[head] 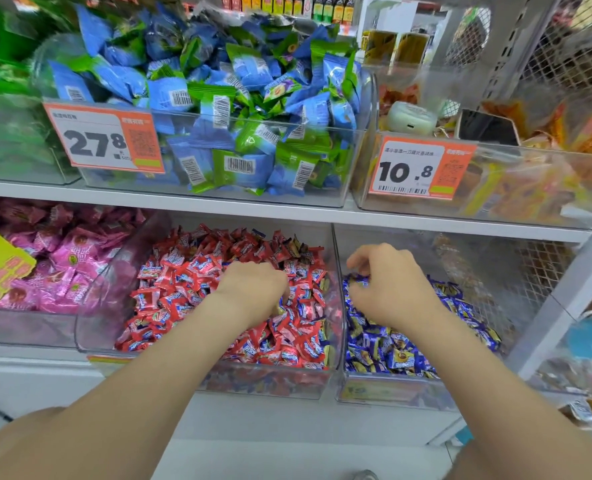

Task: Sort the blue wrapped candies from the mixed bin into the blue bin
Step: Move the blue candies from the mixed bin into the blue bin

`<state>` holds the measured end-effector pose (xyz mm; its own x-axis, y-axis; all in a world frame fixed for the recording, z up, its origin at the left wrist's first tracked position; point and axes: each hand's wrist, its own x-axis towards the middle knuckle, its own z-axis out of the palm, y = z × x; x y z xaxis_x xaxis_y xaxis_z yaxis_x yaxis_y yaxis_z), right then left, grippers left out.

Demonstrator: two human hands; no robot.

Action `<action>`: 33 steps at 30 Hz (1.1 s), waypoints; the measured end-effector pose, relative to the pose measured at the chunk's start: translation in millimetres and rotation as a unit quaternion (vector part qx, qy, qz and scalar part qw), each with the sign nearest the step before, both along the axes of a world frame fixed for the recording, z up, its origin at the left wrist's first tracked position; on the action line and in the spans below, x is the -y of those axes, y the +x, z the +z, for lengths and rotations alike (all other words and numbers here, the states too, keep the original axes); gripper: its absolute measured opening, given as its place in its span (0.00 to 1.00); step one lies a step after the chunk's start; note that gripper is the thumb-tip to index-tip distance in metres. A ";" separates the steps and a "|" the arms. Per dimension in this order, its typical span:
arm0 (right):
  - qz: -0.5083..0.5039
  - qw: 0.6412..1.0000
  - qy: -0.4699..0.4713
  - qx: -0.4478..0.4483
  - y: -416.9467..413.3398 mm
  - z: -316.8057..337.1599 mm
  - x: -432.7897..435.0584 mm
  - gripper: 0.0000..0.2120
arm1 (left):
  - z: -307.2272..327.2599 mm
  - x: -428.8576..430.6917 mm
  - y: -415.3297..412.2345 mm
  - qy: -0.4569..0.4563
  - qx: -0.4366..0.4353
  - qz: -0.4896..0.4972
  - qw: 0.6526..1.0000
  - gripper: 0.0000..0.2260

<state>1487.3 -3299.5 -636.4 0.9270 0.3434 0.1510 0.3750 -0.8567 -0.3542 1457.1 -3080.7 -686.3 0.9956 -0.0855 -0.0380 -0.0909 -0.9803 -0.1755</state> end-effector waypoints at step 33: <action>0.140 0.988 0.061 0.017 -3.6 4.5 15.2 0.04 | 43.7 6.6 -48.7 -0.487 0.051 0.139 0.860 0.09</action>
